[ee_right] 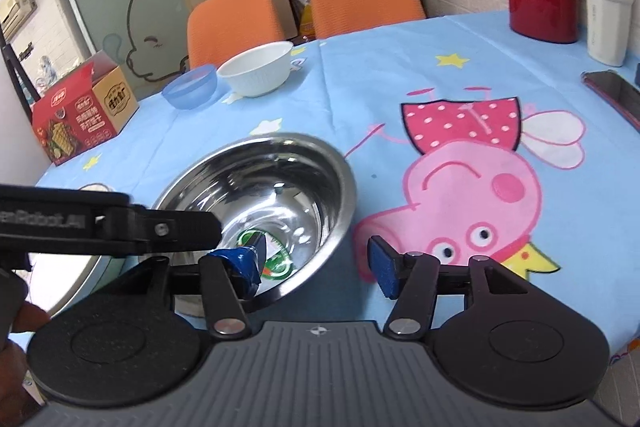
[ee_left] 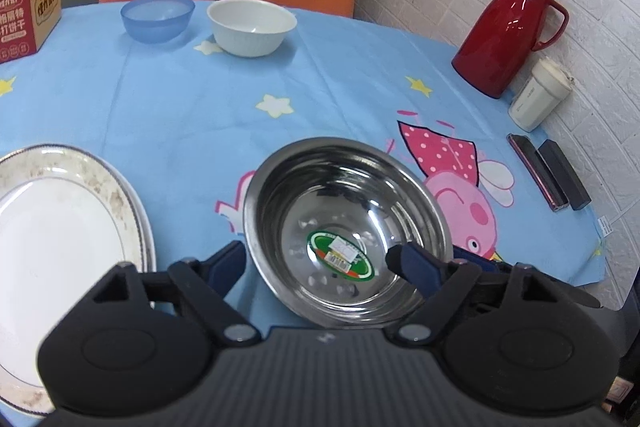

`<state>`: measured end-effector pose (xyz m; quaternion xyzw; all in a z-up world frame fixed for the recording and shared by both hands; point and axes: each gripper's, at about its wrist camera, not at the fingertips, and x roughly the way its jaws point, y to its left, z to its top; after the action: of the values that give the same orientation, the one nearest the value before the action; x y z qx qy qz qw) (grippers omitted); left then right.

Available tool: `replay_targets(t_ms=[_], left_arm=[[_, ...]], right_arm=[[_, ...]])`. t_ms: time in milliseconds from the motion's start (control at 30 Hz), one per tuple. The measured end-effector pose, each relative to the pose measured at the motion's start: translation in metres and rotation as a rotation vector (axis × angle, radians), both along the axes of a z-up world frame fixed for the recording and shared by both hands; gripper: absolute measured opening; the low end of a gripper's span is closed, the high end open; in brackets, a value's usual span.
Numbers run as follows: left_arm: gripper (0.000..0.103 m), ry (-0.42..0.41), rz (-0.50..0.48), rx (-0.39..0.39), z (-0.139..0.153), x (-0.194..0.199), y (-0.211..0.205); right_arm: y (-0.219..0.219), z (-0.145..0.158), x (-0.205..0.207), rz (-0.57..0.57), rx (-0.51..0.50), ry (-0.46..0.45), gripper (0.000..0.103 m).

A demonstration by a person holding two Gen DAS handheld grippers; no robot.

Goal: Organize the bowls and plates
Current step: 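Carry the steel bowl beside the plate stack and open the left tool, then move the open left tool toward the white ceramic bowl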

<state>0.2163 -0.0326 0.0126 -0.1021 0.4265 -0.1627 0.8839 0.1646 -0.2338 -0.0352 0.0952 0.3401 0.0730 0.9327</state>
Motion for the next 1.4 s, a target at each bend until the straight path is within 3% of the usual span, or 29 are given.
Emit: replay_targets(t_ms=[33, 300, 433, 667, 900, 1067, 1167, 1400], left_arm=[[0.099, -0.015, 0.0, -0.006, 0.003, -0.003, 0.002], [0.1, -0.079, -0.037, -0.065, 0.031, -0.023, 0.025], [0.1, -0.138, -0.015, -0.013, 0.045, -0.018, 0.045], [0.1, -0.162, 0.069, 0.095, 0.049, 0.028, 0.08], [0.1, -0.2, 0.063, 0.147, 0.056, 0.109, 0.09], [0.1, -0.217, -0.01, 0.095, 0.069, 0.199, 0.083], [0.1, -0.17, -0.102, 0.048, 0.067, 0.255, 0.072], [0.1, -0.032, -0.2, 0.066, 0.022, 0.344, 0.046]], right_arm=[[-0.003, 0.003, -0.001, -0.011, 0.002, -0.008, 0.042], [-0.022, 0.016, -0.003, -0.091, 0.018, -0.016, 0.045], [-0.026, 0.02, 0.0, -0.086, 0.029, -0.002, 0.046], [-0.017, 0.04, 0.031, 0.072, -0.043, -0.032, 0.048], [-0.008, 0.05, 0.101, 0.231, -0.15, -0.007, 0.05], [0.002, 0.055, 0.163, 0.321, -0.233, -0.006, 0.051], [0.008, 0.051, 0.199, 0.379, -0.222, 0.002, 0.051], [0.033, 0.017, 0.255, 0.463, -0.235, 0.069, 0.052]])
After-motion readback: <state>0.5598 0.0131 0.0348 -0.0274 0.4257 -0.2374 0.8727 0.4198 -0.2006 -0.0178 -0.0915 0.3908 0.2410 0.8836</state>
